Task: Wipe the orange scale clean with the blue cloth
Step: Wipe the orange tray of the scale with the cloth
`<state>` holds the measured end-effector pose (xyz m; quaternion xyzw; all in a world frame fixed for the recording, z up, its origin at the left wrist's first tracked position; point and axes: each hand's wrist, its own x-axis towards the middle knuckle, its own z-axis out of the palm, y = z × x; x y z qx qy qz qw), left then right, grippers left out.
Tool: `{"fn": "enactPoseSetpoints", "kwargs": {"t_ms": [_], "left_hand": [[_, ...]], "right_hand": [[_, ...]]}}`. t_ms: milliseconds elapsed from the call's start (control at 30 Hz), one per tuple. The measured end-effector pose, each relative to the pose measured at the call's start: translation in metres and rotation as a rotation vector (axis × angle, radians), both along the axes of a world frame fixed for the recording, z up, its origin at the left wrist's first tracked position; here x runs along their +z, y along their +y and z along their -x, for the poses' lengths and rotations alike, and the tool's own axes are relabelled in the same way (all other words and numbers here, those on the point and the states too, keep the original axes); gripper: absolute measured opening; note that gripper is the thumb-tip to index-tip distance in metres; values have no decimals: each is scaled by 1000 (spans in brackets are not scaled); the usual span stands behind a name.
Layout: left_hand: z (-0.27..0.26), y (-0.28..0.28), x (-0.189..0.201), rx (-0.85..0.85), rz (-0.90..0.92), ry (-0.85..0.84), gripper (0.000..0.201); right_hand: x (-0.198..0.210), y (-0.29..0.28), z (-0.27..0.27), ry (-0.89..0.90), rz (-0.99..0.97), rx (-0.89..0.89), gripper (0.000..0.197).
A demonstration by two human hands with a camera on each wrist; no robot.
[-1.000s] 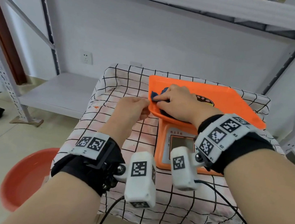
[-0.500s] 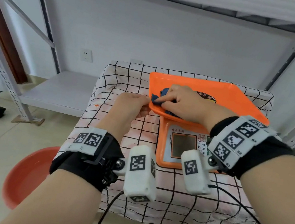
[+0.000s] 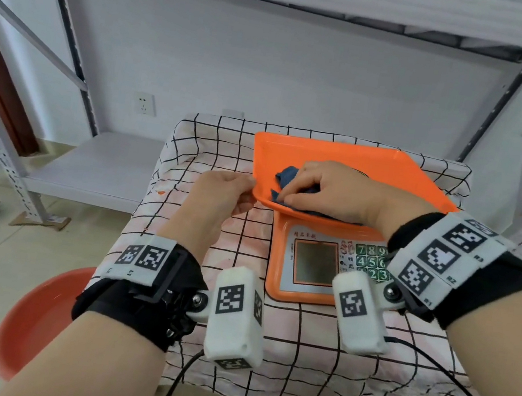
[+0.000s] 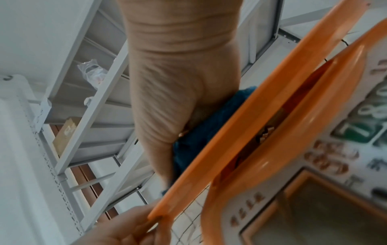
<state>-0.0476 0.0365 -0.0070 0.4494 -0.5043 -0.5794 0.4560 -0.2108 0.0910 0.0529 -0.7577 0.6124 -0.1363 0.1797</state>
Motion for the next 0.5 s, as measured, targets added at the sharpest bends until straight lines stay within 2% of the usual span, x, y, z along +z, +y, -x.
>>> {"fn": "enactPoseSetpoints", "kwargs": {"t_ms": [100,267,433,500], "left_hand": [[1,1,1,6,-4,3,13],[3,4,1,22,11,17,19],[1,3,0,19,5,29,18],[0,2,0,4,-8,42,18]], "right_hand": [[0,-5,-8,33,-16,45,22],[-7,-25,-14,186,58,-19,31],[2,-14,-8,113,-45,112,34],[7,-8,4,131,-73,82,34]]}}
